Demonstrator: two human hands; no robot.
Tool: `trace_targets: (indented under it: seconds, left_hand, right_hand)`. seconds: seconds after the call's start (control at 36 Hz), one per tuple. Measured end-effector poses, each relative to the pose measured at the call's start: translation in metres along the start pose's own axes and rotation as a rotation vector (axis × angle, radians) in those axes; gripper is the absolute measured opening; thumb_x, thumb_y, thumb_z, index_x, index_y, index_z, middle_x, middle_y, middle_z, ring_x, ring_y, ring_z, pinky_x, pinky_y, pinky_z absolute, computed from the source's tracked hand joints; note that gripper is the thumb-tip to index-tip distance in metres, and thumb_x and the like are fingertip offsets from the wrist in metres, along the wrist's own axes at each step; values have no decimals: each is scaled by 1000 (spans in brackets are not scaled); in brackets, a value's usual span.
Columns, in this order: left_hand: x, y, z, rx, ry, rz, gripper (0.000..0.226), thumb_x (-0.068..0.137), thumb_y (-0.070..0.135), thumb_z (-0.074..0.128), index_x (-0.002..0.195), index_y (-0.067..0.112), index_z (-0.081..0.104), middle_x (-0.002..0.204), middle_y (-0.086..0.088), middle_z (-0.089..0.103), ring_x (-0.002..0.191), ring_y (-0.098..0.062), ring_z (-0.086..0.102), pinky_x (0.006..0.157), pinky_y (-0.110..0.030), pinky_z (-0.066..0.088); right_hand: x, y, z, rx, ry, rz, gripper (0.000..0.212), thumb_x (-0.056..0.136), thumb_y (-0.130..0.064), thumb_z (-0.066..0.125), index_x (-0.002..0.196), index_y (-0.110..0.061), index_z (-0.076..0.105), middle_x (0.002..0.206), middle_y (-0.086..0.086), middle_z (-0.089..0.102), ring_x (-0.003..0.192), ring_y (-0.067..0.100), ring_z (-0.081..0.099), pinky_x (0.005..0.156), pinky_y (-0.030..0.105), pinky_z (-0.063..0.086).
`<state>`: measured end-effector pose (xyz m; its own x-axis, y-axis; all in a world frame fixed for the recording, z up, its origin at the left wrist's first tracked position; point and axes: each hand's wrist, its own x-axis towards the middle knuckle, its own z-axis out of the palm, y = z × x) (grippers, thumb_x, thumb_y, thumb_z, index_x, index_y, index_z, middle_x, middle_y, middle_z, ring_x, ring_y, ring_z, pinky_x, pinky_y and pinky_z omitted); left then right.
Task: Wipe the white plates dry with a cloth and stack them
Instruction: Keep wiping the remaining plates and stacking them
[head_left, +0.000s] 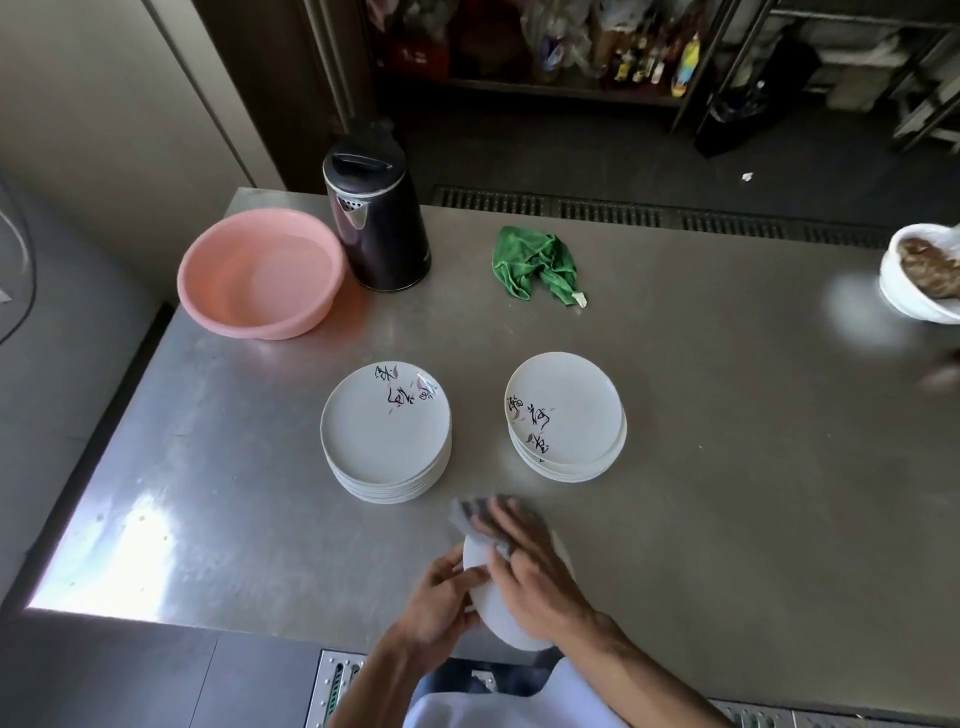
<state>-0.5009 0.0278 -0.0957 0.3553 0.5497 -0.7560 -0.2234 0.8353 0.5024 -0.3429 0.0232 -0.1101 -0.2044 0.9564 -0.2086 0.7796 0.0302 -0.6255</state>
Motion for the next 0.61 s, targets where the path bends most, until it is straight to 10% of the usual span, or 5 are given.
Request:
trace_targets:
  seconds: [0.08,0.25,0.47,0.61]
  left_hand:
    - [-1,-1,1,1,5,3,21,83,13,72,103,11,78,105,-20,73,83,-25,71,71,-37,60]
    - [3,-1,-6,-90,76,4,38,85,7,68,122,-3,69,106,-24,72,86,-28,70,72,-37,60]
    - [13,22,-4,-317,79,64,18,97,-3,50,110,-6,62,97,-27,66,76,-29,70,57,-35,61]
    - [13,31,12,-352,48,33,17,97,13,59,100,3,72,97,-17,72,82,-23,74,62,-32,62]
  right_hand:
    - [-2,0,-2,-57,-58,-156,48,107,-41,25,154,-32,32,166,-9,13,154,11,0,125,33,-1]
    - [-6,16,-8,22,-16,258,52,109,-33,28,158,-17,22,166,7,12,155,22,5,124,34,2]
    - [-37,-3,-16,-92,135,-195,60,100,-52,46,148,-15,48,149,2,51,139,17,44,117,39,29]
    - [-21,3,-34,-118,297,-225,69,66,3,74,132,-16,63,124,-3,67,106,20,65,92,35,54]
